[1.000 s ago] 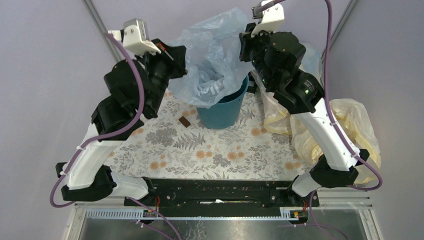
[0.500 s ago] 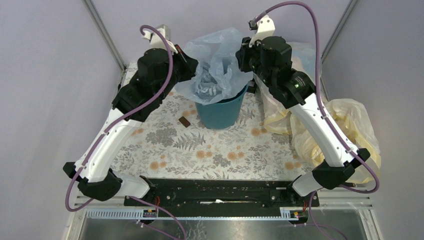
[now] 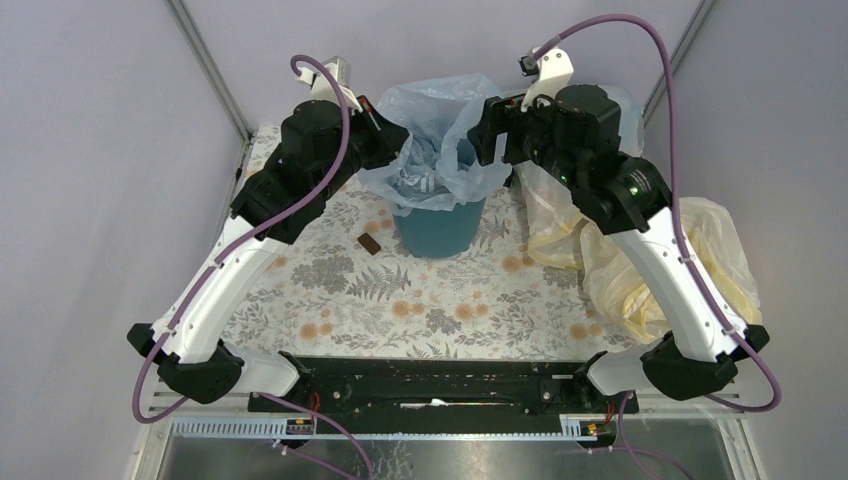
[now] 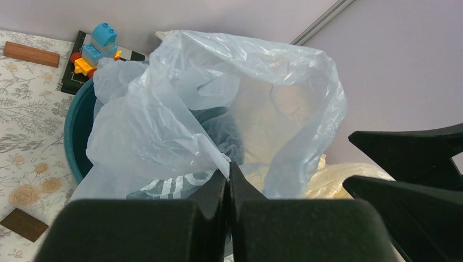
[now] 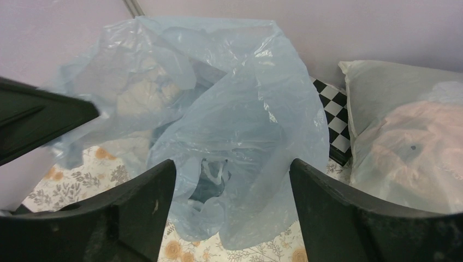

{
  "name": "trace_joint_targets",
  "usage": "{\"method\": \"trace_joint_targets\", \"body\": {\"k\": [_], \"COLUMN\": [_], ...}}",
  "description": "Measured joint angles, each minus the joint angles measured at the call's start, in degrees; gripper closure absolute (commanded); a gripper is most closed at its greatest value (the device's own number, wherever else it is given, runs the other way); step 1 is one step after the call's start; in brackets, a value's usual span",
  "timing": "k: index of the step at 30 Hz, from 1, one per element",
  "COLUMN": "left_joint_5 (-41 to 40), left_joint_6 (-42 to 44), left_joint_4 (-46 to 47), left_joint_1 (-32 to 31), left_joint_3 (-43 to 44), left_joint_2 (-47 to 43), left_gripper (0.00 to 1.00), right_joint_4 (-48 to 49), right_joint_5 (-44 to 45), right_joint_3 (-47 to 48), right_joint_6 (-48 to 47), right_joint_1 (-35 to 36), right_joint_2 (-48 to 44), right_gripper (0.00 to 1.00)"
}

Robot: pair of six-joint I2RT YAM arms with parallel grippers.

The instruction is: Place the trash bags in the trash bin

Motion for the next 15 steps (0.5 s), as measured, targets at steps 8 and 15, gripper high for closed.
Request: {"method": "trace_joint_targets", "body": {"k": [8,15], "left_joint_5": [0.90,0.94], "left_joint_6": [-0.85,-1.01], "left_joint_4": [1.20,1.16], "left_joint_1": [0.20,0.20], "left_joint_3": [0.00,0.00], "left_joint_2": [0.90,2.10], "left_gripper": [1.00,1.00], "right_joint_4": [-3.04,-5.49], "right_joint_5": [0.28,-0.79], "right_joint_3": [0.00,-2.03], "right_joint_6": [0.24,3.26], "right_joint_1": [0.00,0.00], "right_joint_2": [-1.75,-2.69], "right_gripper": [0.03,0.05]}}
